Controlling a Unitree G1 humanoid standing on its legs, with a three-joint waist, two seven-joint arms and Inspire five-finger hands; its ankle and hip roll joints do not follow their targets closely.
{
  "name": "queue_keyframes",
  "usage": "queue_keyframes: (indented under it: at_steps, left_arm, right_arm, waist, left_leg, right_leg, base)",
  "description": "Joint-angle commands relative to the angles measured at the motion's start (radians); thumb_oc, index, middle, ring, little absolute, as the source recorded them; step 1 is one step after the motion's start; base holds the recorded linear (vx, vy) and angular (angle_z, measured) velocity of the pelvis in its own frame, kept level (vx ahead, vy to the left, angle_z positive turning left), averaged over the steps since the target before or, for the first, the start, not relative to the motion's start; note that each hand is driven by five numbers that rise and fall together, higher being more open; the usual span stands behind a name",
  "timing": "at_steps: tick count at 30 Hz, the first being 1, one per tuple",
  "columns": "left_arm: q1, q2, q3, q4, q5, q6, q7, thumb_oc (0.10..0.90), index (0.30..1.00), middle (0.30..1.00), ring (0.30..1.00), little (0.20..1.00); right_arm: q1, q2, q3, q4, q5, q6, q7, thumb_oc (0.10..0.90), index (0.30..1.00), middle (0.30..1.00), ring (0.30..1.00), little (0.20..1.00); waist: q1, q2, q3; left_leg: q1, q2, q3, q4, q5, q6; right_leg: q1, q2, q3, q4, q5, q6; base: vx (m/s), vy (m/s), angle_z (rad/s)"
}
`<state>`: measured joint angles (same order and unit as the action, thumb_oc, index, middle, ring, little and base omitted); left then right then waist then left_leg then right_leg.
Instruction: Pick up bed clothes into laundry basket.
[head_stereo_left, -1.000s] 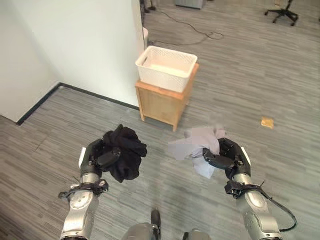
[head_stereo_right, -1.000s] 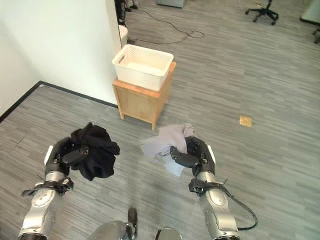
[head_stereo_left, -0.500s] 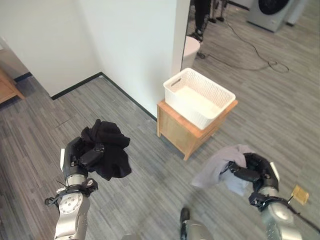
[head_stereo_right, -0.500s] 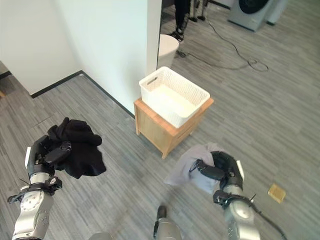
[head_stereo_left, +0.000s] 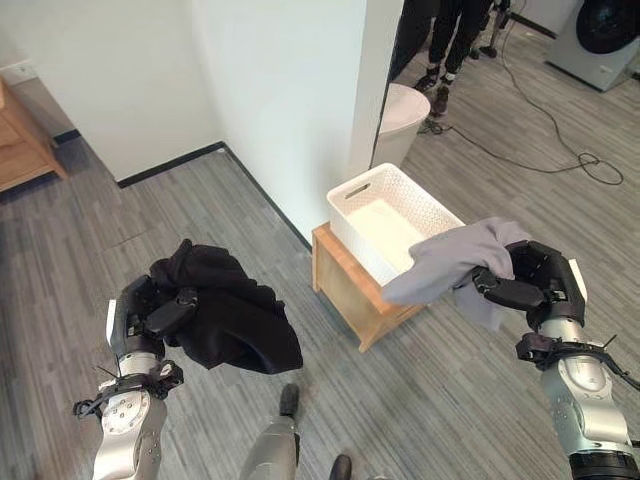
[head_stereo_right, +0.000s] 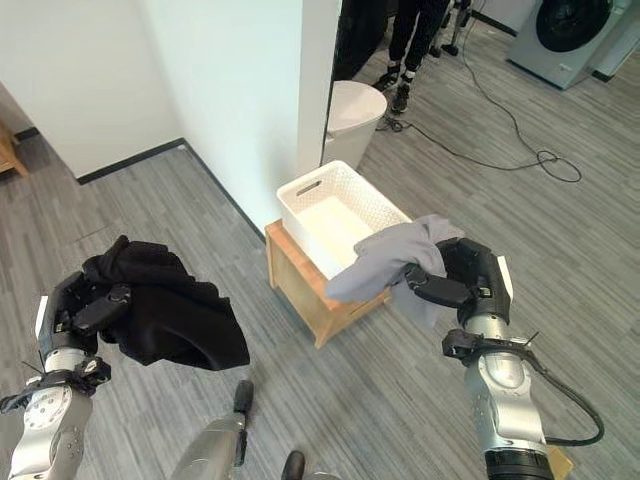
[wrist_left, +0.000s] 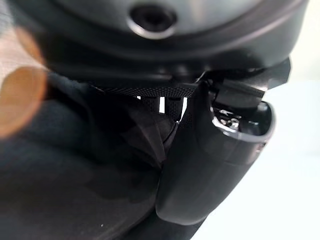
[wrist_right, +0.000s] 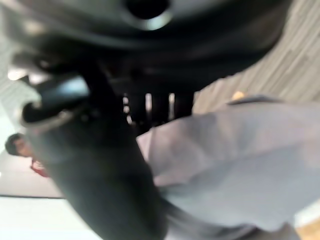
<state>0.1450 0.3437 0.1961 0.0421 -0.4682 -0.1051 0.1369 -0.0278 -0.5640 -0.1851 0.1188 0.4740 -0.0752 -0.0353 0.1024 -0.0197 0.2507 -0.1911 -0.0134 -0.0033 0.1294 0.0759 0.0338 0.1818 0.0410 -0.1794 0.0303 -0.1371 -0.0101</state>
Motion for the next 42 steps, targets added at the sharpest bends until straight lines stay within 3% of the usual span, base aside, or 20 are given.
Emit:
queue_keyframes:
  at_steps: [1, 3, 6, 7, 12, 13, 19, 20, 24, 28, 42]
  left_arm:
    - [-0.096, 0.157, 0.041, -0.129, -0.002, -0.135, -0.026, 0.400, 0.300, 0.300, 0.300, 0.300]
    - [-0.116, 0.178, 0.016, -0.134, -0.007, -0.133, -0.040, 0.400, 0.300, 0.300, 0.300, 0.300]
    - [-0.140, 0.193, -0.033, -0.140, -0.022, -0.136, -0.058, 0.400, 0.300, 0.300, 0.300, 0.300]
    - [-0.147, 0.198, -0.050, -0.132, -0.025, -0.135, -0.059, 0.400, 0.300, 0.300, 0.300, 0.300]
    - [-0.185, 0.259, -0.091, -0.125, -0.057, -0.155, -0.124, 0.400, 0.300, 0.300, 0.300, 0.300]
    - [-0.219, 0.290, -0.138, -0.103, -0.117, -0.153, -0.166, 0.400, 0.300, 0.300, 0.300, 0.300]
    - [-0.293, 0.401, -0.284, -0.110, -0.114, -0.118, -0.237, 0.400, 0.300, 0.300, 0.300, 0.300]
    - [-0.366, 0.440, -0.386, -0.105, -0.121, -0.108, -0.272, 0.400, 0.300, 0.300, 0.300, 0.300]
    - [-0.451, 0.424, -0.501, -0.105, -0.143, -0.106, -0.289, 0.400, 0.300, 0.300, 0.300, 0.300]
    - [-0.536, 0.344, -0.598, -0.096, -0.159, -0.106, -0.269, 0.400, 0.300, 0.300, 0.300, 0.300]
    - [-0.464, 0.307, -0.583, -0.113, -0.173, -0.093, -0.255, 0.400, 0.300, 0.300, 0.300, 0.300]
  right_arm:
    - [-0.170, -0.116, -0.022, -0.056, -0.036, -0.117, -0.023, 0.400, 0.300, 0.300, 0.300, 0.300]
    - [-0.209, -0.159, 0.004, -0.023, -0.052, -0.104, -0.020, 0.400, 0.300, 0.300, 0.300, 0.300]
    - [-0.293, -0.234, 0.053, 0.020, -0.039, -0.098, -0.015, 0.400, 0.300, 0.300, 0.300, 0.300]
    - [-0.329, -0.257, 0.080, 0.045, -0.041, -0.099, -0.021, 0.400, 0.300, 0.300, 0.300, 0.300]
    - [-0.424, -0.352, 0.151, 0.078, -0.024, -0.102, 0.007, 0.400, 0.300, 0.300, 0.300, 0.300]
    - [-0.495, -0.384, 0.213, 0.119, 0.002, -0.103, 0.017, 0.400, 0.300, 0.300, 0.300, 0.300]
    - [-0.660, -0.447, 0.384, 0.195, 0.005, -0.078, 0.058, 0.400, 0.300, 0.300, 0.300, 0.300]
    - [-0.729, -0.458, 0.467, 0.223, -0.026, -0.066, 0.071, 0.400, 0.300, 0.300, 0.300, 0.300]
    - [-0.826, -0.446, 0.571, 0.268, -0.067, -0.057, 0.068, 0.400, 0.300, 0.300, 0.300, 0.300]
    - [-0.925, -0.390, 0.677, 0.335, -0.127, -0.040, 0.061, 0.400, 0.300, 0.300, 0.300, 0.300]
    - [-1.004, -0.243, 0.776, 0.533, -0.267, -0.005, 0.043, 0.400, 0.300, 0.300, 0.300, 0.300]
  waist:
    - [-0.013, -0.039, -0.091]
    - [-0.025, -0.032, -0.083]
    - [-0.028, -0.034, -0.088]
    - [-0.025, -0.041, -0.088]
    - [-0.041, -0.055, -0.115]
    - [-0.043, -0.058, -0.137]
    - [-0.064, -0.058, -0.158]
    - [-0.076, -0.057, -0.160]
    - [-0.091, -0.055, -0.158]
    - [-0.103, -0.056, -0.155]
    - [-0.061, -0.052, -0.130]
  left_leg:
    - [0.095, 0.022, -0.004, 0.002, -0.106, -0.022]
    - [0.130, 0.020, -0.010, -0.028, -0.109, -0.016]
    - [0.179, 0.022, 0.001, -0.077, -0.113, -0.025]
    - [0.191, 0.021, 0.009, -0.088, -0.114, -0.030]
    - [0.218, 0.017, 0.021, -0.127, -0.104, -0.041]
    - [0.224, 0.020, 0.031, -0.146, -0.096, -0.048]
    - [0.244, 0.028, 0.049, -0.178, -0.081, -0.060]
    - [0.249, 0.030, 0.054, -0.188, -0.079, -0.061]
    - [0.253, 0.029, 0.064, -0.200, -0.075, -0.059]
    - [0.248, 0.029, 0.075, -0.207, -0.072, -0.058]
    - [0.222, 0.028, 0.063, -0.213, -0.062, -0.061]
  right_leg:
    - [-0.201, -0.229, 0.048, 0.312, 0.142, 0.170]
    - [-0.270, -0.213, 0.090, 0.372, 0.136, 0.165]
    - [-0.306, -0.223, 0.051, 0.230, 0.129, 0.153]
    - [-0.300, -0.231, 0.019, 0.159, 0.144, 0.156]
    - [-0.230, -0.207, 0.049, 0.044, 0.165, 0.171]
    - [-0.206, -0.197, 0.054, 0.003, 0.162, 0.170]
    - [-0.170, -0.184, 0.060, -0.040, 0.169, 0.167]
    - [-0.171, -0.182, 0.070, -0.036, 0.169, 0.168]
    - [-0.179, -0.180, 0.086, -0.030, 0.171, 0.170]
    - [-0.197, -0.180, 0.104, -0.021, 0.174, 0.171]
    - [-0.200, -0.183, 0.085, -0.048, 0.183, 0.170]
  base:
    - [0.09, 0.141, -0.07]
    - [0.19, 0.152, -0.19]
    - [0.20, 0.019, 0.04]
    - [0.16, -0.063, -0.03]
    - [0.11, -0.009, 0.26]
    - [0.07, -0.008, -0.11]
    - [0.06, 0.008, -0.12]
    - [0.01, 0.029, -0.12]
    - [0.00, 0.034, -0.13]
    - [0.01, 0.026, -0.16]
    - [0.00, 0.002, -0.02]
